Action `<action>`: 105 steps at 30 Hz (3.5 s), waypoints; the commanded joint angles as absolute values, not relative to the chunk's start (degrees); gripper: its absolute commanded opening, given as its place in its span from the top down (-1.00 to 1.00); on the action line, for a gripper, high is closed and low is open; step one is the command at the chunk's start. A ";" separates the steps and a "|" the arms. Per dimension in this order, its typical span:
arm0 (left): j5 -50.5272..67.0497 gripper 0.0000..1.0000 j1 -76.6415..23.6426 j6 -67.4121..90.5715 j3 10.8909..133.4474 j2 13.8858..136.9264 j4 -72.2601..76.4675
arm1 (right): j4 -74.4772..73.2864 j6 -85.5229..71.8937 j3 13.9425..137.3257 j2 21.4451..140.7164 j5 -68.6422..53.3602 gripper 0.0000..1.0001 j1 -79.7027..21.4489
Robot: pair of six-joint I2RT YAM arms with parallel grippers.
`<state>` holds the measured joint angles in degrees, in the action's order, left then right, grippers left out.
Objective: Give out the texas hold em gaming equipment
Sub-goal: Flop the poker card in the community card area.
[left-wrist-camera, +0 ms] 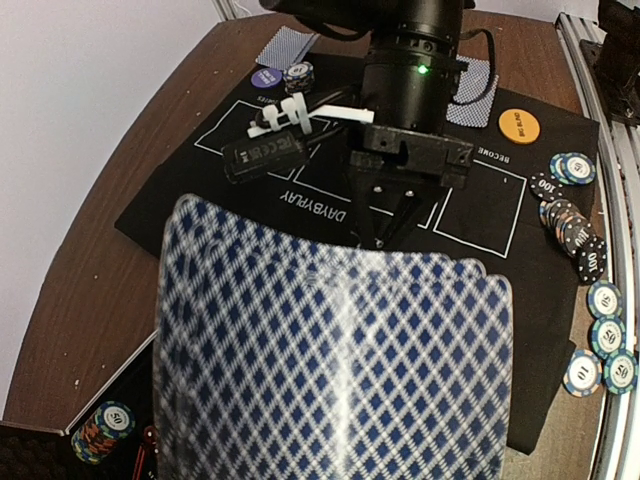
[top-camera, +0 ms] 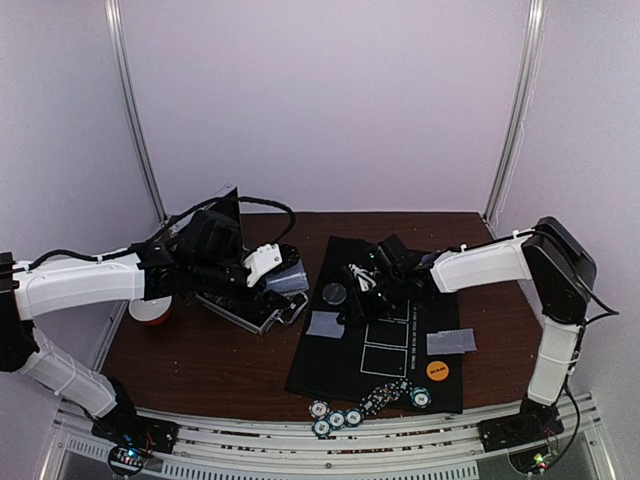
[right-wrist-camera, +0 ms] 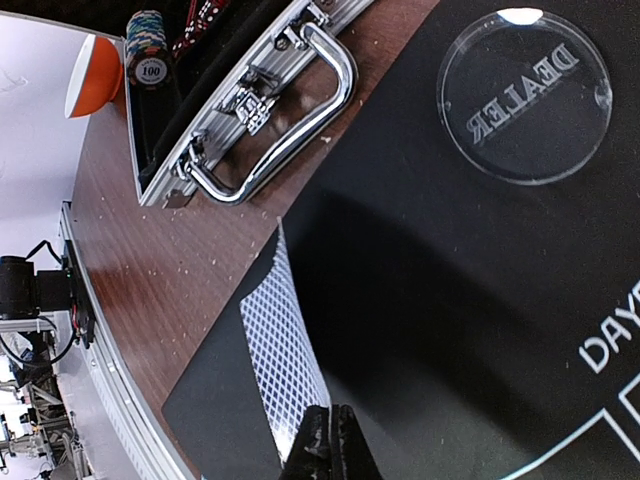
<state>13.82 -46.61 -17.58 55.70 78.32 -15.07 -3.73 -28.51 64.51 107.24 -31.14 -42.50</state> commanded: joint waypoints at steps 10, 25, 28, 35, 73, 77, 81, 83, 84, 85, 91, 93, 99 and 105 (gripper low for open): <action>13.66 -0.04 -46.85 -17.46 56.25 78.66 -12.61 | -5.60 -26.27 69.16 112.14 -28.96 1.00 -42.37; 13.88 -0.04 -46.86 -17.49 56.25 78.82 -12.73 | -9.32 -24.29 71.16 113.82 -25.70 1.00 -42.44; 13.41 -0.04 -46.85 -17.56 56.33 78.84 -12.83 | -9.80 -24.22 71.16 113.43 -25.57 1.00 -42.45; 13.13 -0.04 -46.85 -17.70 56.20 78.75 -12.87 | -14.14 -17.71 70.23 108.36 -22.89 1.00 -42.91; 12.77 -0.04 -46.85 -18.49 56.00 78.03 -13.03 | 7.02 66.64 30.17 78.76 7.29 1.00 -57.53; 13.01 -0.05 -46.85 -18.52 55.99 78.13 -13.00 | 2.70 69.28 28.91 77.47 2.75 1.00 -57.82; 13.05 -0.04 -46.85 -18.47 55.99 78.30 -13.01 | -1.14 71.61 29.89 76.92 -0.91 1.00 -57.82; 13.15 -0.04 -46.85 -18.47 56.08 78.40 -13.00 | -1.42 72.54 30.47 77.00 -1.90 1.00 -57.77; 13.19 -0.04 -46.87 -18.46 56.07 78.48 -13.01 | -1.53 72.90 31.19 77.33 -2.17 1.00 -57.76; 13.20 -0.04 -46.86 -18.46 56.12 78.48 -13.04 | -1.91 73.29 31.77 77.65 -2.38 1.00 -57.80; 13.11 -0.05 -46.85 -18.52 56.03 78.31 -13.13 | -3.99 75.84 34.30 80.20 -4.13 1.00 -57.80; 13.11 -0.04 -46.85 -18.52 56.04 78.23 -13.18 | -5.00 76.02 34.88 80.70 -4.70 1.00 -57.75; 13.25 -0.04 -46.85 -18.59 55.99 78.05 -13.18 | -8.20 78.34 34.22 79.57 -3.31 0.99 -57.75; 13.33 -0.05 -46.85 -18.55 55.99 78.22 -13.15 | -9.04 78.42 34.28 76.92 -0.78 0.48 -57.80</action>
